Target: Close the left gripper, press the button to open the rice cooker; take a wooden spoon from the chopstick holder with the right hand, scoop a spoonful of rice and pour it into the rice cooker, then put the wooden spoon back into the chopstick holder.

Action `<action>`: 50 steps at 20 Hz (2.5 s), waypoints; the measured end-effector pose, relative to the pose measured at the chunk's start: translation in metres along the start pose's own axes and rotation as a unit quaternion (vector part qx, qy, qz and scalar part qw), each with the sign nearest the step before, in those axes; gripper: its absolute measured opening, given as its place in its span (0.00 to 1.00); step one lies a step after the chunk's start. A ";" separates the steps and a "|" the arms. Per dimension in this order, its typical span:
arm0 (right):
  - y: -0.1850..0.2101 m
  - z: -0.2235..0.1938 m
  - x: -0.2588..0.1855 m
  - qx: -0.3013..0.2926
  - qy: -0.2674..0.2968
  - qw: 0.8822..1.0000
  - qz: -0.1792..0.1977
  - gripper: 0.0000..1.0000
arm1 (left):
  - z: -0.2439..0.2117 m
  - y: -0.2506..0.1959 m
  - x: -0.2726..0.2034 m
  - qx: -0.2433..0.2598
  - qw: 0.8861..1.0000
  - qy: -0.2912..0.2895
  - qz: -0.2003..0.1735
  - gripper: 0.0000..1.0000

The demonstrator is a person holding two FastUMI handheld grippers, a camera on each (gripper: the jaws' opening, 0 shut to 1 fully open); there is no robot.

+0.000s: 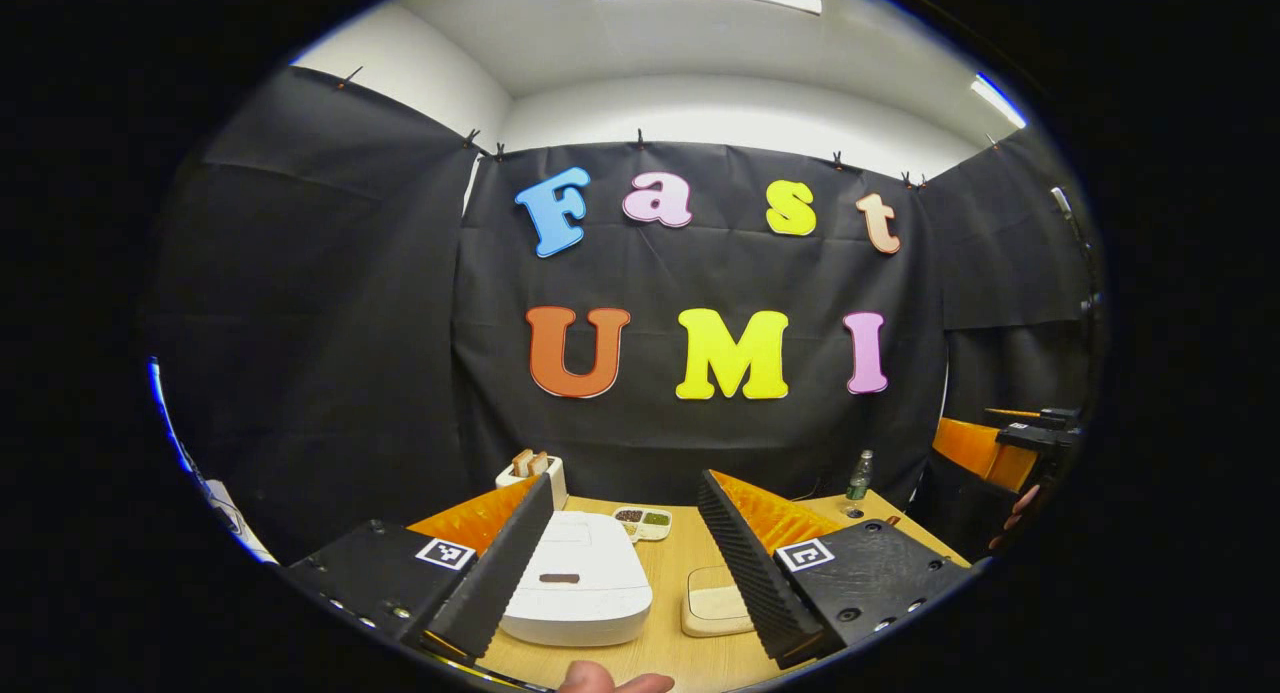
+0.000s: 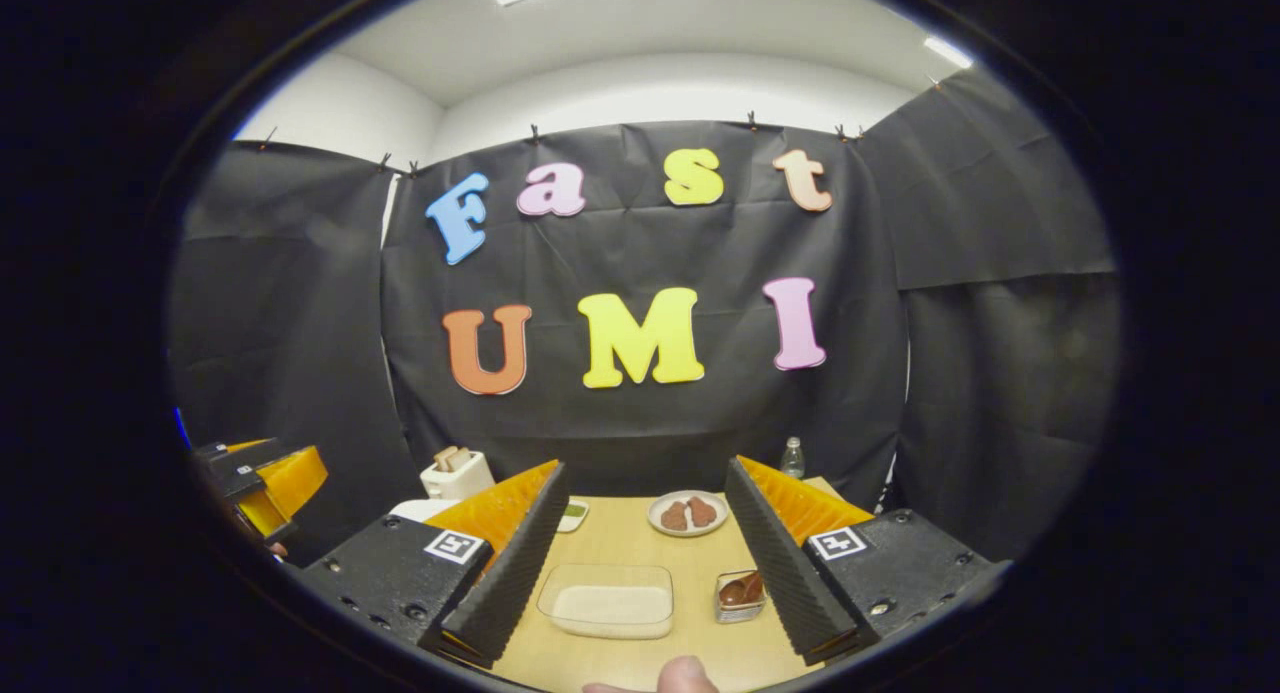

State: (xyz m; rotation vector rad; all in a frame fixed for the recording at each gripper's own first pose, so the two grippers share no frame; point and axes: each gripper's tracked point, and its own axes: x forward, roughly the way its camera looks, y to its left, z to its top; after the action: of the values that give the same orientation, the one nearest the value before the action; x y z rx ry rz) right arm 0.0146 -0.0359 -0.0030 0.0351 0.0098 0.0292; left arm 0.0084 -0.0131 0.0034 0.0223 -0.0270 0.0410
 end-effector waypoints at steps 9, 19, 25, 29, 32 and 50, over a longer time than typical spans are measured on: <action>-0.017 -0.011 0.019 0.012 0.007 1.000 -0.004 1.00 | -0.014 -0.016 0.020 0.008 0.999 0.032 -0.019 0.94; -0.038 -0.028 0.049 0.025 0.021 0.999 -0.001 1.00 | -0.055 0.023 0.040 0.016 0.994 0.108 0.019 0.94; -0.050 -0.040 0.062 0.040 0.041 0.998 -0.006 1.00 | -0.085 0.050 0.062 0.023 0.986 0.163 0.037 0.82; -0.063 -0.042 0.064 0.036 0.041 0.998 -0.018 1.00 | -0.113 0.064 0.075 0.027 0.975 0.216 0.041 0.57; -0.073 -0.045 0.065 0.037 0.044 0.998 -0.029 1.00 | -0.139 0.069 0.083 0.018 0.963 0.267 0.024 0.07; -0.087 -0.072 0.075 0.028 0.084 0.995 -0.054 0.99 | -0.245 0.084 0.113 -0.109 0.904 0.413 0.015 0.00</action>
State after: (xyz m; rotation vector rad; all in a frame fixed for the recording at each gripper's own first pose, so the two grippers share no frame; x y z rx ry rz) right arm 0.0917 -0.1183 -0.0786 0.0884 0.1802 -0.0755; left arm 0.1243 0.0813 -0.2370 -0.2212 0.8209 0.0751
